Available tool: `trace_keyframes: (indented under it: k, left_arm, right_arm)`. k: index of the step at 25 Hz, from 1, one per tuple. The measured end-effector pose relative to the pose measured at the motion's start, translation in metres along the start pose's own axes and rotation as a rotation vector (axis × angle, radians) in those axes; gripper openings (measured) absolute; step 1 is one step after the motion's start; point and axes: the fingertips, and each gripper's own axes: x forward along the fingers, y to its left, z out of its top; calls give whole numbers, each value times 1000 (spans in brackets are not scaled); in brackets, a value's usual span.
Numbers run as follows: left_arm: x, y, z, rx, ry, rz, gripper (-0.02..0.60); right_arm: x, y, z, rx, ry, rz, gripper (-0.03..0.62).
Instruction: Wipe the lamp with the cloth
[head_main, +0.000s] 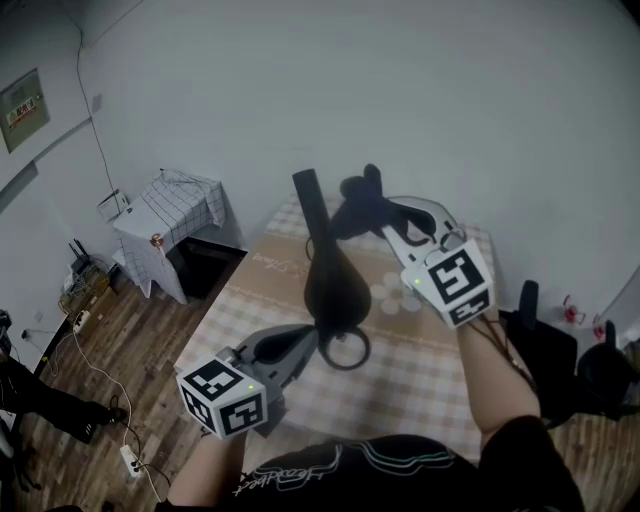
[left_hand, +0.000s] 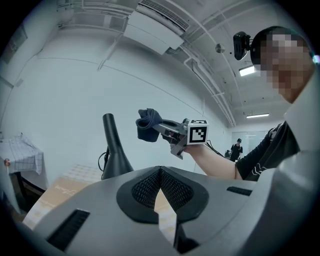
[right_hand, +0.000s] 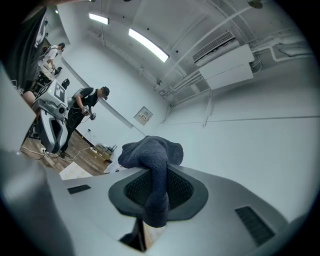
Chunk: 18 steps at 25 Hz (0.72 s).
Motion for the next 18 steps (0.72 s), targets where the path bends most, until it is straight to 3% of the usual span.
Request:
trace_keyframes:
  k: [9,18]
  left_arm:
    - [23,41,10,-9,4,-1,-2]
    - [36,73,11,-13,23,7,-2]
  right_arm:
    - [55,-36,4,40,-49,-30,57]
    - [105,-36,-10,85,-66,-7,57]
